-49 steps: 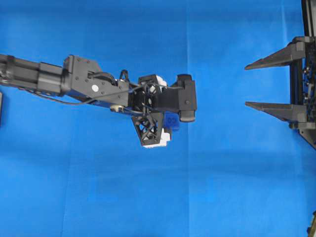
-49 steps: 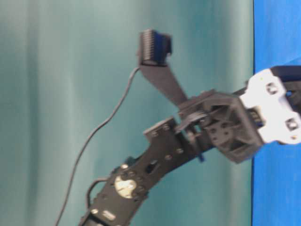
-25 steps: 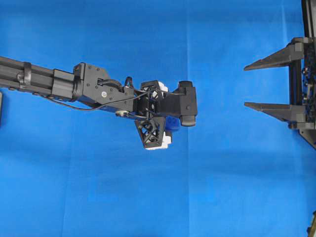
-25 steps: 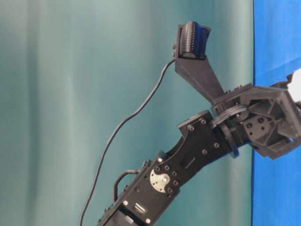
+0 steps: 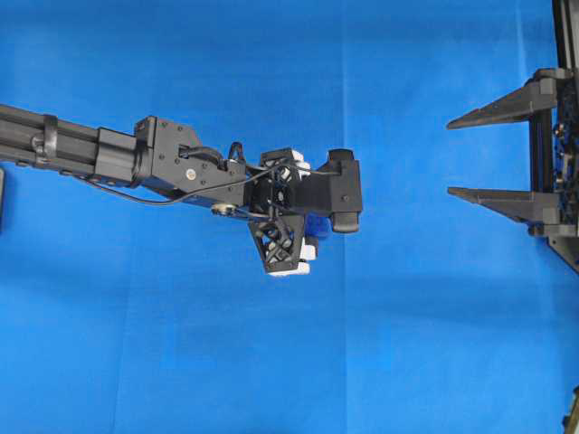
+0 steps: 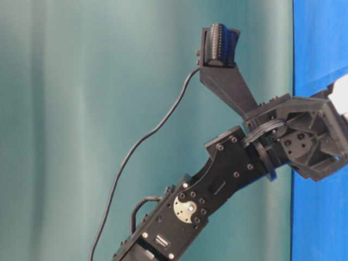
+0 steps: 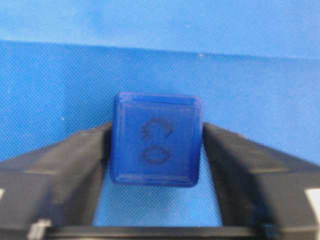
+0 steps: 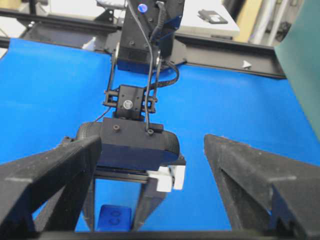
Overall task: Handover the blue block to the right arm after grasping it with the left arm, then place it in the designated position.
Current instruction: 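Close the left gripper on the blue cube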
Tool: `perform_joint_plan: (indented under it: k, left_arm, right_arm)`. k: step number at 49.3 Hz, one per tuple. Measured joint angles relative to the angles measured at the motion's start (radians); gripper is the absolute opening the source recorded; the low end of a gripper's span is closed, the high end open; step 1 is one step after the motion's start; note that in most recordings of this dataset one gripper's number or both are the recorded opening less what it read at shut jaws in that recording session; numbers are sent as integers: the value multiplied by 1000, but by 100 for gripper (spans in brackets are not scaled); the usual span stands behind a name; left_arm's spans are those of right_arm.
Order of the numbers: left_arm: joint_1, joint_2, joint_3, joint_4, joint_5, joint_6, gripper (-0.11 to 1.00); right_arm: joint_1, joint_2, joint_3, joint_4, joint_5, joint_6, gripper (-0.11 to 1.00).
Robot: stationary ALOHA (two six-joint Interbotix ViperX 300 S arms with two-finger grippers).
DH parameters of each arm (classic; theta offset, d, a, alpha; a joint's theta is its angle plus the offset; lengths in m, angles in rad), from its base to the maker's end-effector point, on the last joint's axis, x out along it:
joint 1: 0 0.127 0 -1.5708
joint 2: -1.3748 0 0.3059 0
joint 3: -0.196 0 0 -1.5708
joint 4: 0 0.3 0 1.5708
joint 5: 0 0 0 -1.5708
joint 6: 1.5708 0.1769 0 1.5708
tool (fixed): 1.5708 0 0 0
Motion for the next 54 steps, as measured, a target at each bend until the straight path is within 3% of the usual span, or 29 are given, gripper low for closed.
perform_joint_plan:
  k: [39, 54]
  left_arm:
    - [-9, -2, 5, 0, -8, 14, 46]
    - [-6, -92, 5, 0, 92, 3, 46]
  right_arm:
    - [2, 6, 0, 0, -2, 0, 97]
    - [0, 6, 0, 0, 0, 0, 97]
